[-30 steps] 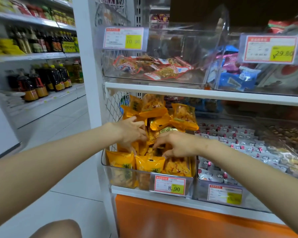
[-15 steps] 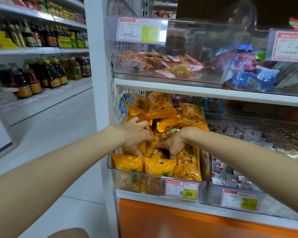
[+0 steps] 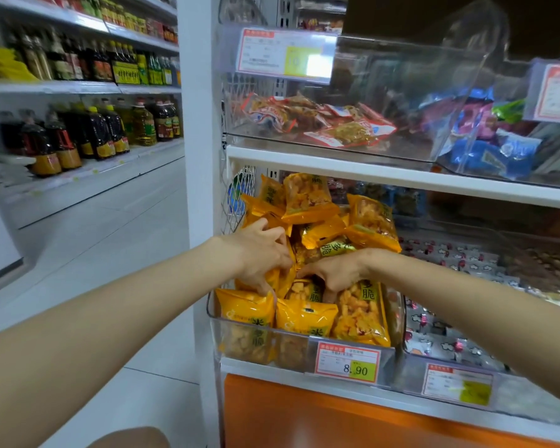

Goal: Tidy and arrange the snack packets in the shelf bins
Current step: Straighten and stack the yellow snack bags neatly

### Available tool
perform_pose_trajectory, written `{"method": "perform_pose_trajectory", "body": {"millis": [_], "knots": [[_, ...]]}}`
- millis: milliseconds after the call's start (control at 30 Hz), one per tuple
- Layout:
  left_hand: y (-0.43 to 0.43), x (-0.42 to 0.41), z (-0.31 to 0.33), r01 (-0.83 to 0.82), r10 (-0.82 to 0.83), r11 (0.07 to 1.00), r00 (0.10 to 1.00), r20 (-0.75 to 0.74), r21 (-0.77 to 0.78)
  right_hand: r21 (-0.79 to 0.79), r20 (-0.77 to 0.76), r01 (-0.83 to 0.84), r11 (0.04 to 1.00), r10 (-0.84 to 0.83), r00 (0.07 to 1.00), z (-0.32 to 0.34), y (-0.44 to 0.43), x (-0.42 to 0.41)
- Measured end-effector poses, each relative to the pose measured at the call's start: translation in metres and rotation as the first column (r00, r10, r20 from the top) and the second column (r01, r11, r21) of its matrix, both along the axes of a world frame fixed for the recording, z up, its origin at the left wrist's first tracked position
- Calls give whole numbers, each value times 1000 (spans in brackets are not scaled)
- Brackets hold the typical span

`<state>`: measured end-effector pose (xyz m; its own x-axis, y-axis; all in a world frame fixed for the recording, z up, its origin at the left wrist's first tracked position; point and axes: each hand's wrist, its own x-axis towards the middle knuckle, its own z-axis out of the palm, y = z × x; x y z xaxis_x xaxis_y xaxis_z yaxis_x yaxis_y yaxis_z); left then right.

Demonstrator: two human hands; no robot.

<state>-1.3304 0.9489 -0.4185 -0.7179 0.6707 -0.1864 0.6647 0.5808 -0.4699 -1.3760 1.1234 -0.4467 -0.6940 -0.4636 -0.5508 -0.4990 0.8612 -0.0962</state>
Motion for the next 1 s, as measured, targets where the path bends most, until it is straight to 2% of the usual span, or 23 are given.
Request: {"method": "perform_pose_trajectory", "body": {"millis": [133,267,400,467,533,600,667,767,867,933,1000], "knots": [[2,-3,-3,-27,27,1000,999,-32,1,-69,-46,-3,998,0,999,4,4,3],[2,-4,-2,-62,61,996,998,15,59,-138,-66,-5,990,-5,998,7,11,6],[2,-5,-1,-92,89,993,995,38,74,-283,-67,8,959,-28,997,15,16,16],[4,-3,-1,-110,108,991,993,40,72,-390,-35,28,920,-45,998,21,20,23],[6,-2,-1,-146,141,985,989,52,96,-525,61,72,848,-47,997,26,25,31],[7,-3,-2,-202,187,967,976,109,153,-595,128,89,799,-15,992,28,28,40],[8,-4,-4,-240,206,943,965,162,230,-592,95,45,805,14,995,24,31,47],[11,3,-3,-245,150,880,956,252,407,-634,59,35,773,4,998,17,34,50],[16,13,-4,-367,124,779,885,449,508,-626,-69,-4,780,-51,996,17,37,51],[20,17,-11,-397,159,761,881,446,513,-506,-263,-65,860,-82,961,19,39,53],[27,16,-20,-391,235,793,904,358,468,-263,-410,-76,962,-40,911,21,41,55]]}}
